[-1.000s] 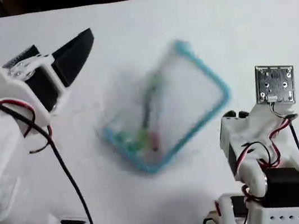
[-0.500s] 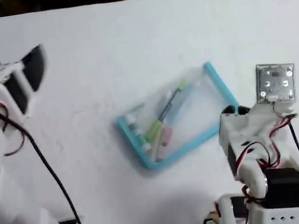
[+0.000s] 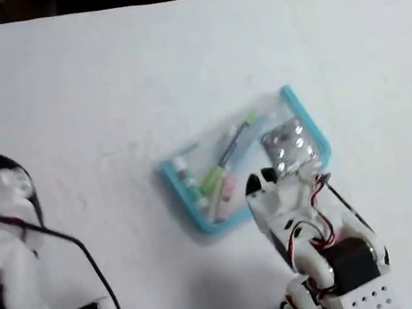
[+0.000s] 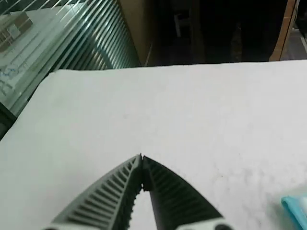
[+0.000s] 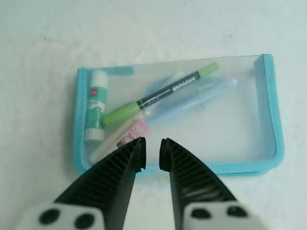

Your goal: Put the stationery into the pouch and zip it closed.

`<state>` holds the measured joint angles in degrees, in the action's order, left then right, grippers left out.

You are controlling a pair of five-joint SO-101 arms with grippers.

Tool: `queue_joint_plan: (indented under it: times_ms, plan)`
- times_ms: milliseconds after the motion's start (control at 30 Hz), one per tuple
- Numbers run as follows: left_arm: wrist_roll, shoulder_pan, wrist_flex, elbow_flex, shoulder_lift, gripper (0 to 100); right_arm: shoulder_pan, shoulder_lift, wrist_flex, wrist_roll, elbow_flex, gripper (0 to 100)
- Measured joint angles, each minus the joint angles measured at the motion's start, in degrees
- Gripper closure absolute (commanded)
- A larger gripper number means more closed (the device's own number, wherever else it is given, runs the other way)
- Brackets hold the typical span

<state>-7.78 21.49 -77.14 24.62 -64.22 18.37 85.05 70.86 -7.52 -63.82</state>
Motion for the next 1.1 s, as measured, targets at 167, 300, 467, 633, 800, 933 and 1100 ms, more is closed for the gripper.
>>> queue_joint_plan:
  times_ms: [167, 300, 467, 633, 800, 933, 1100]
  plan:
    - [-0.09, -1.58, 18.02, 30.42, -17.41, 98, 0.18, 13.10, -2.11, -6.95, -9.67, 93.7]
    - [-0.09, -3.78, 25.58, 48.35, -30.07, 98, -0.53, 17.05, -2.55, -6.42, -11.78, 93.7]
    - [-0.09, -5.71, 26.29, 60.48, -38.95, 98, -5.54, 17.76, -2.55, -5.27, -17.05, 93.7]
    - [-0.09, -5.71, 26.29, 65.41, -38.77, 98, -9.49, 17.76, -2.55, -5.19, -24.44, 93.7]
    - [-0.09, -5.71, 26.37, 72.26, -38.86, 98, -13.89, 17.67, -2.55, -5.19, -31.82, 93.7]
    - [-0.09, -5.80, 25.58, 72.62, -38.86, 97, -17.49, 17.67, -2.55, -5.10, -32.44, 93.7]
    - [-0.09, -5.80, 23.74, 72.62, -38.86, 97, -18.90, 17.67, -2.55, -5.01, -32.44, 93.6]
